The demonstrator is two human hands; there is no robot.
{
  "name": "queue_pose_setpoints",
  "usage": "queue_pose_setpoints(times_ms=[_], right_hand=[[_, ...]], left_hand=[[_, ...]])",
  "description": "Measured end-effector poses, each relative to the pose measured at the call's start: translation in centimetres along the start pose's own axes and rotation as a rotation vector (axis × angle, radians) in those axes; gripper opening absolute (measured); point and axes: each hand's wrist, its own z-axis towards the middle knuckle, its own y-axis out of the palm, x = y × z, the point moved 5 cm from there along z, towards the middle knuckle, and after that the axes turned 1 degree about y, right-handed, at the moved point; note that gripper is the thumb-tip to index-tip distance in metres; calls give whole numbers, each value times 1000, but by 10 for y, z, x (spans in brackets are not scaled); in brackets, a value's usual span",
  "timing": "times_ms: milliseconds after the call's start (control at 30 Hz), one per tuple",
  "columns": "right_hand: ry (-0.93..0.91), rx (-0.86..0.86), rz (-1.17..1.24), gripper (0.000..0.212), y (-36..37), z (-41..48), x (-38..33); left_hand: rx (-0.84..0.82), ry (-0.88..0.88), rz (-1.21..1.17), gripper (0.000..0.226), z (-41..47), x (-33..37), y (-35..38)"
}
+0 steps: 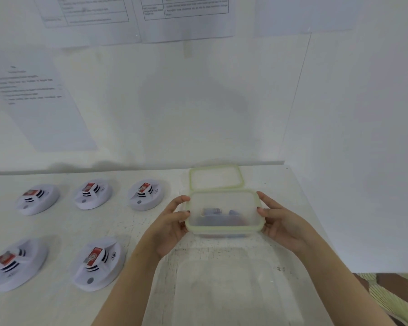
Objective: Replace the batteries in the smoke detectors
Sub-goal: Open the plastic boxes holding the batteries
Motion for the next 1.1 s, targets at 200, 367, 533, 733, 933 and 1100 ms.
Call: queue_pose_setpoints(times_ms=[200, 367, 533, 733, 933, 1100], right_hand=[[-70, 59, -41, 56, -4, 7, -6], [-9, 252, -523, 59, -4, -6, -11], [28, 242, -462, 57, 5, -10, -12], [-172, 214, -472, 66, 20, -3, -10], [-163, 218, -417, 64, 19, 0, -7], [-69, 79, -267, 54, 21, 10, -3]], left_hand=[[29, 45, 136, 45, 4, 5, 2], [-10, 105, 297, 68, 6, 6, 5], [74, 120, 605, 61, 3, 15, 9], [37, 79, 833, 51, 1, 11, 23], [55, 109, 593, 52, 5, 8, 19], [-51, -25, 363, 54, 11, -1, 17]])
